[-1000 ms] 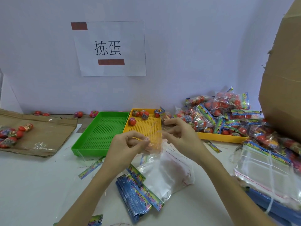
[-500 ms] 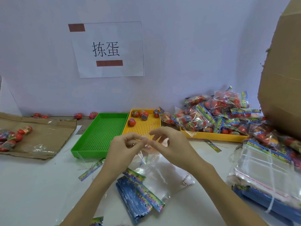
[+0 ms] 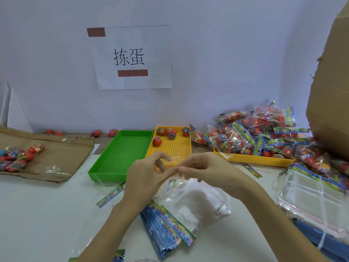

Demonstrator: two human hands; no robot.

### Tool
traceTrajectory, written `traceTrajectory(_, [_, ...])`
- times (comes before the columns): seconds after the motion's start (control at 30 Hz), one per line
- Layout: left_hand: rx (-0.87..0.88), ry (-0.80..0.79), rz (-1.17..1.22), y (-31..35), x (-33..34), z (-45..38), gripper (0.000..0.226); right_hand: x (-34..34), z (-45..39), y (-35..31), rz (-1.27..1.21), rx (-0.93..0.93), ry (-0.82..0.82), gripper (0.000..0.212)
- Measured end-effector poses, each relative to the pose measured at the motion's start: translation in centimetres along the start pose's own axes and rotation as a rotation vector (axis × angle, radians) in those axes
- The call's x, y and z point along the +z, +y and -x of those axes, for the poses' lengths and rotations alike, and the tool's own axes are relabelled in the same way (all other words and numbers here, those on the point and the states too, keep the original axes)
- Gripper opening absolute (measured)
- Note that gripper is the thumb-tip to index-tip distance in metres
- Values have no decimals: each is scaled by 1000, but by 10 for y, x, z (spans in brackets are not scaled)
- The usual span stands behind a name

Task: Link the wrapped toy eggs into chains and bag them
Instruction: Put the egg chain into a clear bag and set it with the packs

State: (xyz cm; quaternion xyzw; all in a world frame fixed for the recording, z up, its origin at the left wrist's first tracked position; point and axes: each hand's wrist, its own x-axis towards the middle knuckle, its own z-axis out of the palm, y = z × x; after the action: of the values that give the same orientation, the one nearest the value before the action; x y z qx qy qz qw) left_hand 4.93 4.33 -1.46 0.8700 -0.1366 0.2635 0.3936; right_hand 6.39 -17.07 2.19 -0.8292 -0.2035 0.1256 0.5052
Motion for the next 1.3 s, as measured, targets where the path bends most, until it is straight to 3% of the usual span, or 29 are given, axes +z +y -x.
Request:
traceTrajectory(0.13, [106,-77,-63,4,1,1,59,1,1,-4,-11,-45,-4,32])
traceTrajectory(0.23, [235,-64,-151,8,3,3,51,6,3,-10,-11,-83,-56,49])
traceTrajectory(0.43, [459,108,-245,9,7,2,42,16,2,-10,-158,-108,-69,30])
traceTrajectory(0.53, [371,20,-217,9,2,2,47,15,3,-10,-175,-111,-136,29])
traceTrajectory(0.67, [207,-263,-53,4,-7,-3,72,11,3,-8,-203,-132,-137,34])
traceTrajectory(0.77, [163,-296,34,-2,-9,-6,60,9,0,-3,-172,-172,-92,27])
traceTrajectory(0.83, [110,-261,87,-6,-11,-7,49,5,-3,-1,-179,-218,-26,22])
traceTrajectory(0.9, [46,-200,137,-10,-14,-9,38,1,-6,3,-224,-242,141,23])
traceTrajectory(1.03, [-121,43,56,-21,-21,-15,26,0,-13,17,-125,-203,409,21])
traceTrajectory(1.2, [-352,254,182,-34,-28,-19,22,14,-22,23,172,-205,478,21])
traceTrajectory(1.3, [-445,306,283,-38,-29,-18,25,26,-41,15,324,-234,431,28])
